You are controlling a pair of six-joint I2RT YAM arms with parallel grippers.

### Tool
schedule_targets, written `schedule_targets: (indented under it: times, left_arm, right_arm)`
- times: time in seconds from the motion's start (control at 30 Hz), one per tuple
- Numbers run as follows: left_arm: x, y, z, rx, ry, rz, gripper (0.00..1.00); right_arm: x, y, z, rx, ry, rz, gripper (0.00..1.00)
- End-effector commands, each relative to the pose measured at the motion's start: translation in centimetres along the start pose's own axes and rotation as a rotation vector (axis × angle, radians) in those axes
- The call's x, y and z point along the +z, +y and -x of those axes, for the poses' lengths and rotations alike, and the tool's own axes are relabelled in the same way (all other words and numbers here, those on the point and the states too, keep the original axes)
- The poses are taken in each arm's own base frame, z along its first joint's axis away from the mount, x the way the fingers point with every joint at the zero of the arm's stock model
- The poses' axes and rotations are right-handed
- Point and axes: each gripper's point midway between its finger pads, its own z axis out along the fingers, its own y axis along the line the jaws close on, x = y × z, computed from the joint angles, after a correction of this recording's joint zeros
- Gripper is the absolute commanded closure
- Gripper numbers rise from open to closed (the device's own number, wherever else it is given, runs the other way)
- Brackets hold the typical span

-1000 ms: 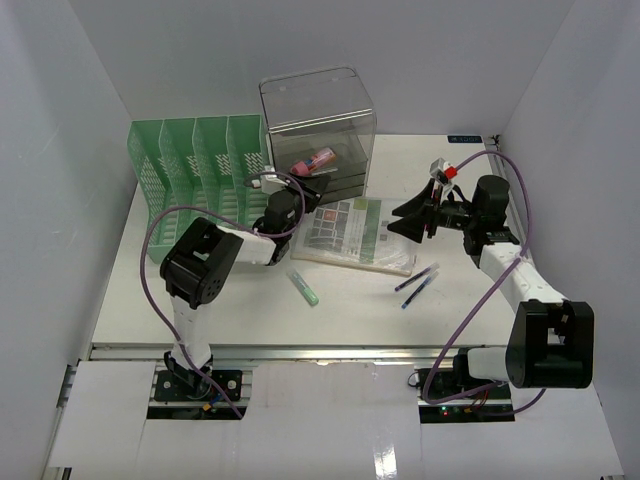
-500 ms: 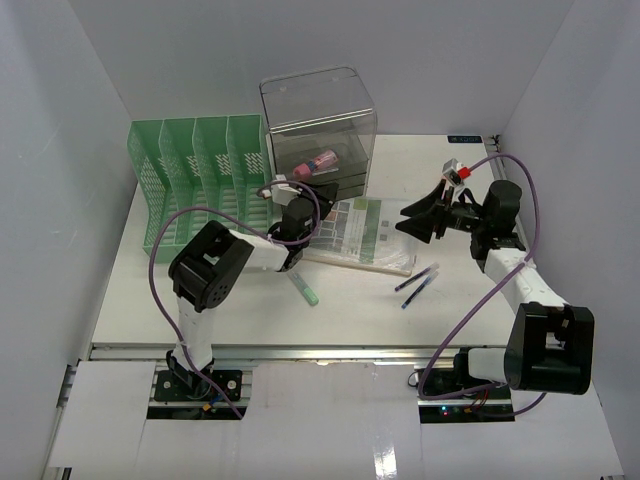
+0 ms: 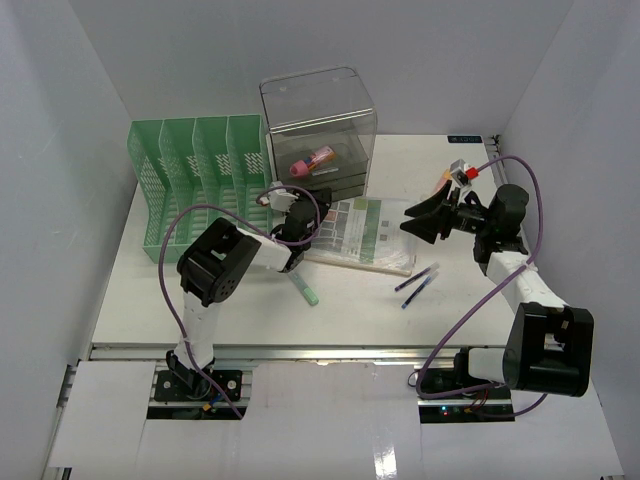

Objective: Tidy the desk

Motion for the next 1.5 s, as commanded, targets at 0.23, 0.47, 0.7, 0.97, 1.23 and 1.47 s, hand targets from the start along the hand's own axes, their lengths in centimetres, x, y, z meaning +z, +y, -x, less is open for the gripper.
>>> schedule_targets:
  times: [0.23, 0.47, 0.7, 0.97, 1.23, 1.47]
  left_arm:
    - [1.0, -2.0, 2.0, -0.033, -0.059, -0.032, 0.60]
    - [-0.7, -2.9, 1.4, -0.061, 0.011, -0.108, 0.56]
    - [-1.6, -5.2, 1.5, -0.075, 0.036, -0.191, 0.54]
    - [-0.7, -4.9, 2.2, -0.098, 0.011, -0.164, 0.45]
    - [1.1, -3.2, 3.0, -0.133, -0.018, -0.102, 0.46]
    - [2.1, -3.3, 3.2, -0.137, -0.017, -0.103, 0.57]
  right_arm:
    - [-0.8, 1.0, 1.1, -0.046, -0.028, 0.023, 0.39]
    - [-0.8, 1.0, 1.0, -0.045, -0.028, 0.026, 0.39]
    - [-0.8, 1.0, 1.1, -0.051, -0.030, 0.026, 0.39]
    - [-0.8, 1.0, 1.1, -0.045, -0.031, 0.022, 0.39]
    - [-1.0, 0.9, 1.1, -0.038, -0.033, 0.019, 0.39]
    - [-1.2, 0.7, 1.2, -0.033, -0.038, 0.010, 0.39]
